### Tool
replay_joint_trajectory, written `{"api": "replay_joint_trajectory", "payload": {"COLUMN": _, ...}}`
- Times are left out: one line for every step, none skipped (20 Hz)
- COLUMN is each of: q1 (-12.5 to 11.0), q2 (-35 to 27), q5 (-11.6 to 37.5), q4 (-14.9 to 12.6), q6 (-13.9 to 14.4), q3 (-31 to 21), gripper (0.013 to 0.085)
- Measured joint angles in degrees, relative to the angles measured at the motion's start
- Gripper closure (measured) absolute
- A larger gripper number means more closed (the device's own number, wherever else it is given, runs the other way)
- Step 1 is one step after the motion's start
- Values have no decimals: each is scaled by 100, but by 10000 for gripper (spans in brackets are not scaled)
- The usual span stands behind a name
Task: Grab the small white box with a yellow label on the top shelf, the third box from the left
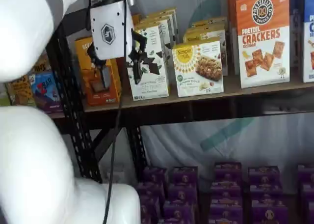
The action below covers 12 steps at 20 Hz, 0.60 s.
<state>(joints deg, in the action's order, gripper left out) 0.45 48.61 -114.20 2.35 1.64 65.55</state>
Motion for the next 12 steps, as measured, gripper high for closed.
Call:
{"api": "replay_joint_trajectory", "payload": {"q1": -47, "q2": 10, "q5": 15, "q4": 53, "q6": -25, "q3": -10, "gripper": 130}}
{"api": "replay_joint_trajectory", "payload": {"q1": -144, "q2": 31, "q5": 45, "q4": 152, "q6": -74, "q3": -29, "gripper": 130}}
{"api": "replay_joint_trajectory", "payload": {"q1": -171, "q2": 39, "q5": 60, "q4": 182, "q6": -92, "q3": -35, "gripper": 130}}
{"api": "replay_joint_trajectory", "payload": {"q1": -179, "q2": 39, "q5": 64, "q4": 189, "q6": -101, "q3": -36, "gripper": 130}}
{"api": "replay_joint_trajectory", "payload": {"q1": -180, "q2": 33, "q5": 60, "q4": 188, "q6": -104, "q3": -32, "gripper": 130}}
{"api": "replay_joint_trajectory", "payload": {"q1": -180, "q2": 25, "q5": 51, "q4": 182, "q6": -105, "q3": -26, "gripper": 130}}
{"api": "replay_joint_trajectory", "payload": {"q1": -175, "q2": 16, "q5": 43, "q4": 173, "q6": -105, "q3": -23, "gripper": 130}}
{"api": "replay_joint_trajectory", "payload": {"q1": -167, "q2": 11, "q5": 42, "q4": 158, "q6": -104, "q3": -23, "gripper": 130}}
{"api": "replay_joint_trajectory", "payload": {"q1": -152, "q2": 10, "q5": 52, "q4": 129, "q6": -103, "q3": -28, "gripper": 130}}
{"api": "replay_joint_trajectory", "payload": {"q1": -136, "q2": 10, "q5": 77, "q4": 86, "q6": -104, "q3": -40, "gripper": 130}}
{"api": "replay_joint_trajectory", "payload": {"q1": -126, "q2": 11, "q5": 113, "q4": 37, "q6": -114, "q3": -54, "gripper": 130}}
{"api": "replay_joint_trajectory", "payload": {"q1": -127, "q2": 9, "q5": 180, "q4": -30, "q6": -144, "q3": -73, "gripper": 130}}
